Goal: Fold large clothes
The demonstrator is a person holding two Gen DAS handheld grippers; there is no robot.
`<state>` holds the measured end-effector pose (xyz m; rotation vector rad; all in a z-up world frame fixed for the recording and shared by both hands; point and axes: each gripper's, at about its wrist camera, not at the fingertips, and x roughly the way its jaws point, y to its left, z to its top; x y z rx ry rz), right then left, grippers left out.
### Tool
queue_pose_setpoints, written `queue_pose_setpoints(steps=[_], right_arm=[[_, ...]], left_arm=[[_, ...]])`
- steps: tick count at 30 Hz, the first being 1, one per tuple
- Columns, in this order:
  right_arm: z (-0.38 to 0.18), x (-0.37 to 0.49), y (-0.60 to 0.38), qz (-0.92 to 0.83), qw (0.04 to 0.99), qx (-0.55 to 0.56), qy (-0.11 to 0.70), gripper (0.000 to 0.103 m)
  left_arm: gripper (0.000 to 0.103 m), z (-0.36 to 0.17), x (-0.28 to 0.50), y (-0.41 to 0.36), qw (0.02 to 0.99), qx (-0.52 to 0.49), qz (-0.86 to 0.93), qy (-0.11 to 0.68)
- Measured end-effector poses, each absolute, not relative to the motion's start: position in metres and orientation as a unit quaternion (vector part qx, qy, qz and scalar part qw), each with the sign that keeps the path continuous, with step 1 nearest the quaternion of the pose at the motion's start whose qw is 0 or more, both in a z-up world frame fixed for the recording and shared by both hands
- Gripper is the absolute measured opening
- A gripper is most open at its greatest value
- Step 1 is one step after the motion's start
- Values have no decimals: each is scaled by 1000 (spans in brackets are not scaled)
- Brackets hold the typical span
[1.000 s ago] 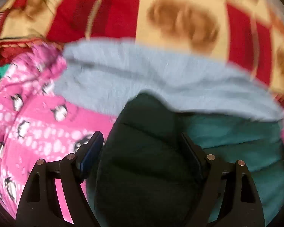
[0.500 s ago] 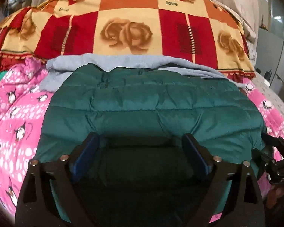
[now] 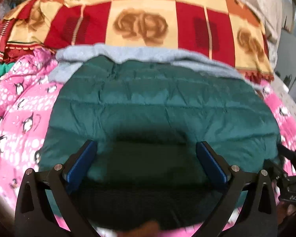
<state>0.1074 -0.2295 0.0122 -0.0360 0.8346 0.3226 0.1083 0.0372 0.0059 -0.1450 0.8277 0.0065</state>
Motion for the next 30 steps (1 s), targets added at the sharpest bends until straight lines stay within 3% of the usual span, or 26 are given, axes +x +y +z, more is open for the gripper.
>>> queue_pose_setpoints(steps=[7, 19, 30], right_arm=[[60, 25, -252, 131, 899, 11, 417, 101], [130, -71, -260, 127, 920, 4, 371, 101], [168, -100, -252, 143, 936, -16, 321, 101]], left_arm=[[102, 23, 42, 23, 888, -17, -2, 459], [102, 114, -82, -8, 920, -33, 12, 391], [102, 135, -99, -16, 932, -20, 11, 361]])
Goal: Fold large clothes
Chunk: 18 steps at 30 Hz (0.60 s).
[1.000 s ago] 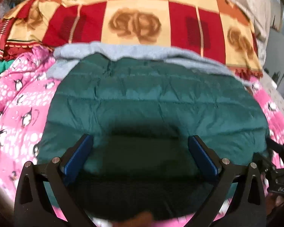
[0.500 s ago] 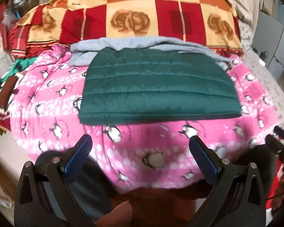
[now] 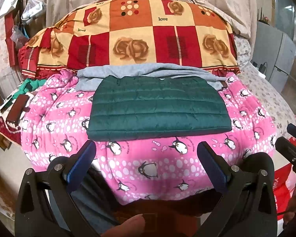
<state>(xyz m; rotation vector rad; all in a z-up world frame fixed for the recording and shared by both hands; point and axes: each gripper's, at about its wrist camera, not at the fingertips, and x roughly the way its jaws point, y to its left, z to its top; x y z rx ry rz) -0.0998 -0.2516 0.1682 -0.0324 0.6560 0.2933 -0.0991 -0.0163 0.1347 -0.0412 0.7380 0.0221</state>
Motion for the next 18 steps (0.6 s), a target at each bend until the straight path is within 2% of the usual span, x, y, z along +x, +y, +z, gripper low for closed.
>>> queue_pose_setpoints(steps=[18], right_arm=[[173, -108, -252, 148, 936, -10, 318, 101]], left_arm=[[102, 140, -107, -8, 938, -29, 20, 344]])
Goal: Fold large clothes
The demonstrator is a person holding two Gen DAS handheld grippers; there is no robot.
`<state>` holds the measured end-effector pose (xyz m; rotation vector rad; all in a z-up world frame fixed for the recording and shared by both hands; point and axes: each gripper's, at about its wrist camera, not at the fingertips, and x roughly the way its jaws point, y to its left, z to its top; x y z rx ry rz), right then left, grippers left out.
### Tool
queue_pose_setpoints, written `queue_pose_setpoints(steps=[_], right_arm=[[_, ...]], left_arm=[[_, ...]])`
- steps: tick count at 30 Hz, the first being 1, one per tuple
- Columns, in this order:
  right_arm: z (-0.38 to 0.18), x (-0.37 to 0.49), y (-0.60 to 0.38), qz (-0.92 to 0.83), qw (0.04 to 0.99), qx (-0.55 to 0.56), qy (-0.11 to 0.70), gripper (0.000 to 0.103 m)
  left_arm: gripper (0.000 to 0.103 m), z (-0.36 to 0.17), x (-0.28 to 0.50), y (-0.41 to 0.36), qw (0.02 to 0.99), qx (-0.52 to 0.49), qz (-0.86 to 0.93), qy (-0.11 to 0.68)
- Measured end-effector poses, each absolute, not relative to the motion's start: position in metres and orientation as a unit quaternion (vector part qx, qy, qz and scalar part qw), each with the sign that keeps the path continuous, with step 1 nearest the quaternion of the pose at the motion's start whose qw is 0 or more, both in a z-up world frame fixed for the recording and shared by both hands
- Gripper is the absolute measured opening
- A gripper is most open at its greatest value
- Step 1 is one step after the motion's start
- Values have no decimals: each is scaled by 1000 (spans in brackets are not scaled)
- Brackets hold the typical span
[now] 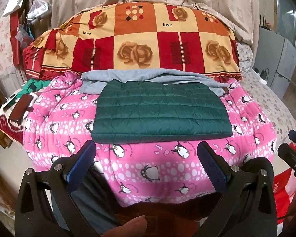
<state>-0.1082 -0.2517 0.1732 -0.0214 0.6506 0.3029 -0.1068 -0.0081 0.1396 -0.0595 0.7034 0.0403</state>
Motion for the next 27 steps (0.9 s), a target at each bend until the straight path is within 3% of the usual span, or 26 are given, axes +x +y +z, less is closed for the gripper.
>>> queue_pose_setpoints(steps=[27], right_arm=[[164, -103, -253, 150, 932, -8, 330, 101]], left_arm=[[102, 135, -106, -7, 938, -33, 18, 345]])
